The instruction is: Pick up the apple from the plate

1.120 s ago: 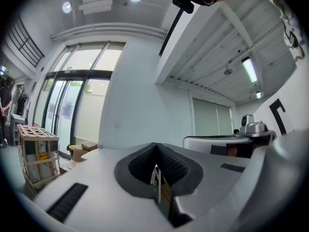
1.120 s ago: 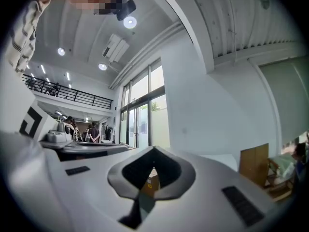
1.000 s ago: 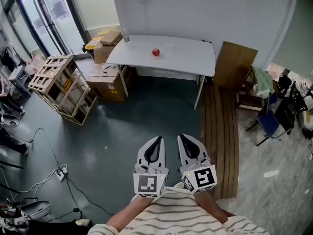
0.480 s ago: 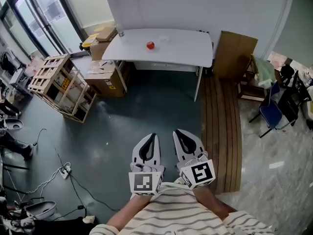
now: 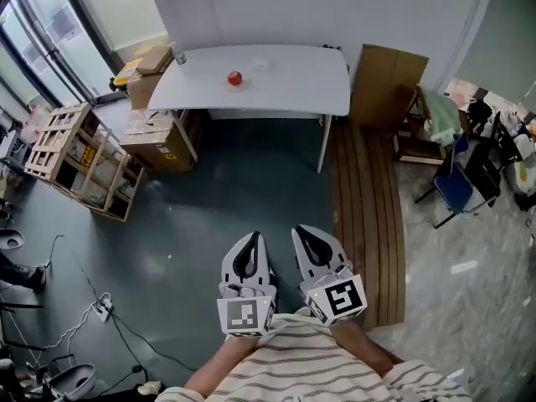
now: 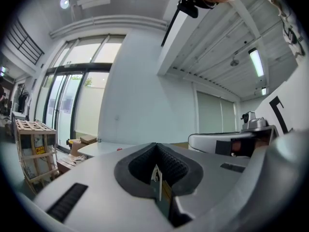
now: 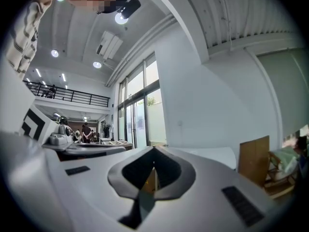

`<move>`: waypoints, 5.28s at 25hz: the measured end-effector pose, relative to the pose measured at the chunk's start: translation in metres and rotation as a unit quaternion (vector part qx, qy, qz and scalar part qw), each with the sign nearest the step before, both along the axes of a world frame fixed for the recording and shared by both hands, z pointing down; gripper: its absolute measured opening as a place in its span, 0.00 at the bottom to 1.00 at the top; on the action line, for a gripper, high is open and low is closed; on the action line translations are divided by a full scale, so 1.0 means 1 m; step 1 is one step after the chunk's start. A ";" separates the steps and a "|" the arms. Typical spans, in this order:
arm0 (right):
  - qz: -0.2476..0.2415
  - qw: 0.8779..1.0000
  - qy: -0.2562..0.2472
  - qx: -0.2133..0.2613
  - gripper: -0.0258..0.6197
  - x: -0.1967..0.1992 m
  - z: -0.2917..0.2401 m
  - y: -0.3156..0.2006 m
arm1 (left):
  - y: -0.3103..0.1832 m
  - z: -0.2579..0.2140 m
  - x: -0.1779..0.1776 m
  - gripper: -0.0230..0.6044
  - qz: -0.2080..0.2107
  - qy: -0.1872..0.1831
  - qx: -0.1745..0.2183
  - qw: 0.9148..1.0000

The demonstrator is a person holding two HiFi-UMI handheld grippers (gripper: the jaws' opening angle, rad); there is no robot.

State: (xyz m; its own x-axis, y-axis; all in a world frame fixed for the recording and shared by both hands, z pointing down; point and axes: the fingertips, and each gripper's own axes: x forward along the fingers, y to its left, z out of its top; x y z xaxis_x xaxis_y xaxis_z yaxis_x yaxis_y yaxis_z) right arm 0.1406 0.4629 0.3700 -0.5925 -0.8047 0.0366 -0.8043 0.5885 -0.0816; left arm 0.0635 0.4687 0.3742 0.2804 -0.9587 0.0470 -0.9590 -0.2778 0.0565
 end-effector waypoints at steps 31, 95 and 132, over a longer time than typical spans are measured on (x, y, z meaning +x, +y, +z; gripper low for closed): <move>0.021 1.000 0.012 -0.002 0.06 -0.130 0.015 -0.418 | -0.415 0.035 -0.143 0.04 -0.007 0.017 -0.016 1.000; 0.059 0.989 0.058 -0.121 0.06 -0.148 0.128 -0.777 | -0.819 0.293 -0.175 0.54 0.038 -0.067 -0.212 0.974; 0.069 0.985 0.080 -0.138 0.06 -0.126 0.146 -0.805 | -0.864 0.387 -0.169 0.61 0.044 -0.121 -0.271 0.954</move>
State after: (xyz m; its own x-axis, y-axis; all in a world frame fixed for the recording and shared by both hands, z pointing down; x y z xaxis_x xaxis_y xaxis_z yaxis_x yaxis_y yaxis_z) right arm 0.0144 -0.3425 0.5157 -0.4473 -0.8233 0.3493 -0.8906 0.4459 -0.0896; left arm -0.1053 -0.3956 0.7612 0.2767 -0.7481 0.6031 -0.9366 -0.3505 -0.0051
